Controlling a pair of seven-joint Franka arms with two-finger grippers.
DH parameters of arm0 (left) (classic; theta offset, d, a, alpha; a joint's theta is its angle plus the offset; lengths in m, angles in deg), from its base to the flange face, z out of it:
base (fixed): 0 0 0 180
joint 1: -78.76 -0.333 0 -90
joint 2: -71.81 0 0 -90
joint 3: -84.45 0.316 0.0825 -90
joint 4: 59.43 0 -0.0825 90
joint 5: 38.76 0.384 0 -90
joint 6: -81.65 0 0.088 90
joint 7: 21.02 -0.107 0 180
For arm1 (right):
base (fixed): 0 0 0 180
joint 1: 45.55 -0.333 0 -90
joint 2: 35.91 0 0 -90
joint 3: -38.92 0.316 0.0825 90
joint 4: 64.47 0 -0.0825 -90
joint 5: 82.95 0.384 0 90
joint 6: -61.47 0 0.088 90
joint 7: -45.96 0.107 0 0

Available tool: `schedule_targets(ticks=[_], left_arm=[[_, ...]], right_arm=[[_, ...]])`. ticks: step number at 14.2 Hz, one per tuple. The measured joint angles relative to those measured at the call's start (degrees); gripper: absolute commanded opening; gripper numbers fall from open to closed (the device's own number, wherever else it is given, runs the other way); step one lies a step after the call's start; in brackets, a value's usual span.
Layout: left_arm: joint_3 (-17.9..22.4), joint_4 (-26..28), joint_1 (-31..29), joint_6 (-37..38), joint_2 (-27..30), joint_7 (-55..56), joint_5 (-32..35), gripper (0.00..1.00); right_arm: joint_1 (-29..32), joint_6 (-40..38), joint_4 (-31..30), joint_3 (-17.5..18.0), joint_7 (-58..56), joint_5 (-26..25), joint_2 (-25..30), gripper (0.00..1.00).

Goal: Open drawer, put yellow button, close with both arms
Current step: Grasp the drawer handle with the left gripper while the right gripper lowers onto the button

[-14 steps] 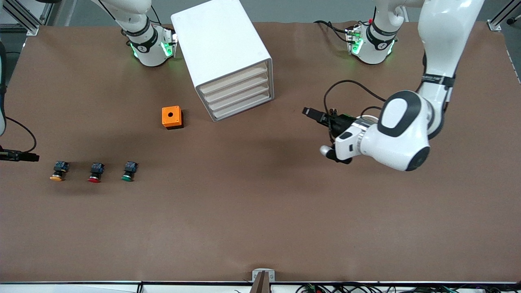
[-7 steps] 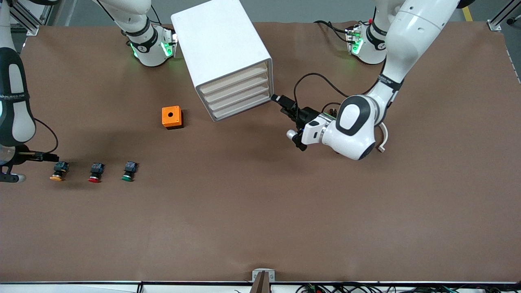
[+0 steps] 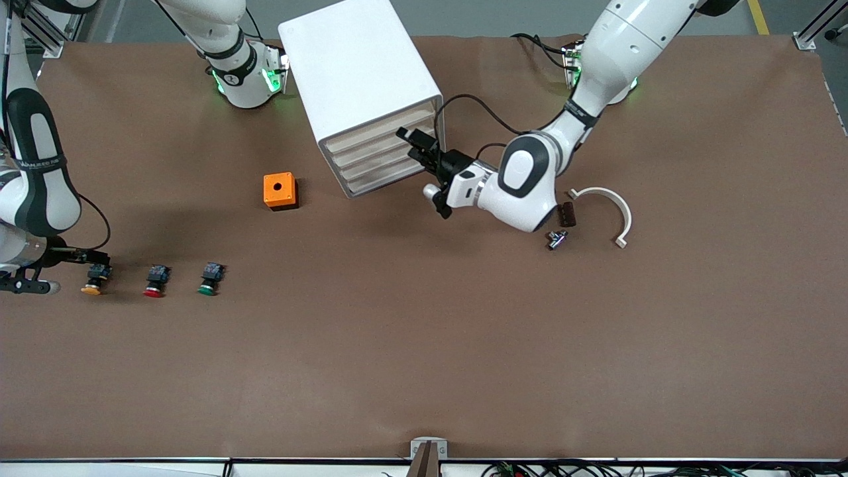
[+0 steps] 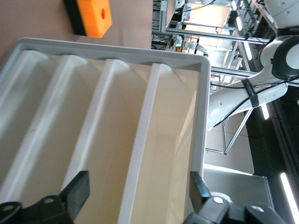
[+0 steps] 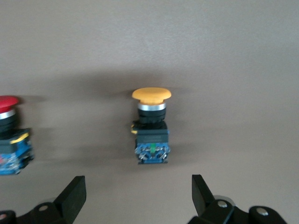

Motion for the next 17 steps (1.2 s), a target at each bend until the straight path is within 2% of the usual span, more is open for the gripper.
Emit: schedule_targets(ticks=[4,6,8,10,11,13,14,15,17], left_arm=[[0.01,0.43,1.78,-1.66,-2.05,-3.79,-2.41,0.67],[0.01,0.43,2.09,-1.66,-2.44,-4.60,-3.48,0.55],[0.00,0.36,2.77,-1.66,-2.42,-4.70,-4.45,0.52],[-0.01,0.32,3.31,-1.67,-2.42,-4.73,-4.83,0.40],[0.00,0.31,3.46,-1.69,-2.42,-4.73,-4.86,0.38],[0.00,0.25,3.69,-1.73,-2.42,-4.75,-4.86,0.24],[-0.01,0.20,3.73,-1.75,-2.42,-4.77,-4.86,0.20],[0.00,0.11,3.75,-1.75,-2.42,-4.78,-4.86,0.16],[-0.01,-0.13,3.75,-1.78,-2.42,-4.87,-4.86,0.14]], right_arm=[[0.89,4.17,-0.04,0.00,-0.03,0.00,-2.74,1.00],[0.98,5.85,-0.04,0.00,-0.02,0.00,-4.03,1.00],[0.99,6.64,-0.04,0.00,-0.01,0.00,-4.89,1.00],[1.00,7.59,-0.04,0.00,-0.01,0.00,-5.43,0.97],[1.01,8.09,-0.04,0.00,-0.01,0.00,-5.68,0.86],[1.01,8.50,-0.04,0.00,-0.01,0.00,-6.01,0.57],[1.01,8.51,-0.04,0.01,-0.01,0.00,-6.01,0.45],[1.01,8.51,-0.04,0.02,-0.01,0.00,-6.01,0.37],[1.01,8.51,0.02,0.13,-0.01,0.01,-5.95,0.32]])
